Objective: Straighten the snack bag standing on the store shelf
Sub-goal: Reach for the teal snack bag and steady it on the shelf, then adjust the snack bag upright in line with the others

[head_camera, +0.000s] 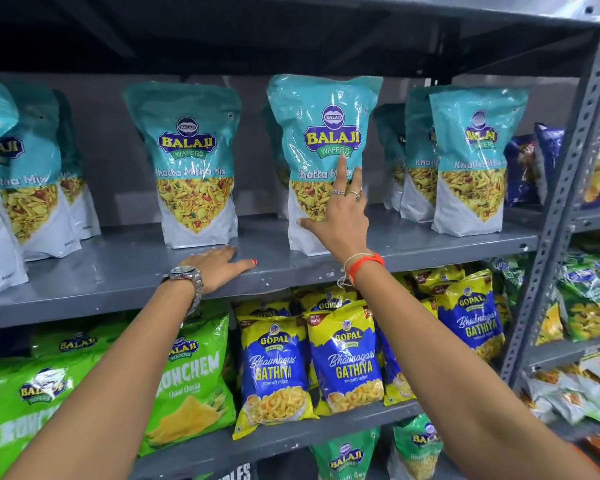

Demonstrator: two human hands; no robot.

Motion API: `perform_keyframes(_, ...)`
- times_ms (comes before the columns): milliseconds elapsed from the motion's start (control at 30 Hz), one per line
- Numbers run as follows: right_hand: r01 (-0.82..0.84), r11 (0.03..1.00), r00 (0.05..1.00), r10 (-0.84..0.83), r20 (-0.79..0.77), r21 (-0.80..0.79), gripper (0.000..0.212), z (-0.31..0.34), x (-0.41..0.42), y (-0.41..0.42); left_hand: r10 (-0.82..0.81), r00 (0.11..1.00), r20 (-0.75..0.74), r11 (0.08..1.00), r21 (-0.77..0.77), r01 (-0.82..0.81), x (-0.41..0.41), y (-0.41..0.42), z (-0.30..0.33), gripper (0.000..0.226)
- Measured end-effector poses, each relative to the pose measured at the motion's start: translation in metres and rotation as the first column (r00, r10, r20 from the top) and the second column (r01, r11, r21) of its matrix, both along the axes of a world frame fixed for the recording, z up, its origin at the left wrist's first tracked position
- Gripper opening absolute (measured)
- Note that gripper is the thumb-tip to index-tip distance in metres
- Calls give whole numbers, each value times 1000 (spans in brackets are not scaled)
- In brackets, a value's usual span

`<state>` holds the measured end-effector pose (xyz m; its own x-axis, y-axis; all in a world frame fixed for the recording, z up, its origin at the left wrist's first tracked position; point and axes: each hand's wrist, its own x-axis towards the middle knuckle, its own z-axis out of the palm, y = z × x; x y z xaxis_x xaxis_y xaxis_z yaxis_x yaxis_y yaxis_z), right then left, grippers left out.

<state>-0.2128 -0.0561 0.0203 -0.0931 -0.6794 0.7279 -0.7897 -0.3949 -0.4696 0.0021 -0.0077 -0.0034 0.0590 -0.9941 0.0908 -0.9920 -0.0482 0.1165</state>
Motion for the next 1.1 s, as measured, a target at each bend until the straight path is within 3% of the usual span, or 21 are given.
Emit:
perform_keyframes(467,41,999,998,-42,43,19,122,5,7,19,45,997,-66,996,-72,-50,6,7,-2,74)
perform_keyframes(600,94,976,994,-79,78,-199,100,9,20,27,99,992,-80,990,-90,-106,23,20,-1,80)
perform_keyframes(733,25,938,999,-31,-12,-347,84,13,72,33,180,980,-90,980,-68,-186,67,38,2,94)
perform_keyframes(833,-59,960,998,51,-35,-274,86,12,117,29,213,971,-112,973,-68,-222,103,51,2,98)
perform_keyframes(967,-161,987,986,162,36,-22,104,10,172,12,233,965,-118,968,-64,-242,145,60,-3,104)
perform_keyframes(1100,-185,970,979,167,116,158,125,13,209,-5,206,974,-91,976,-51,-211,168,61,-6,107)
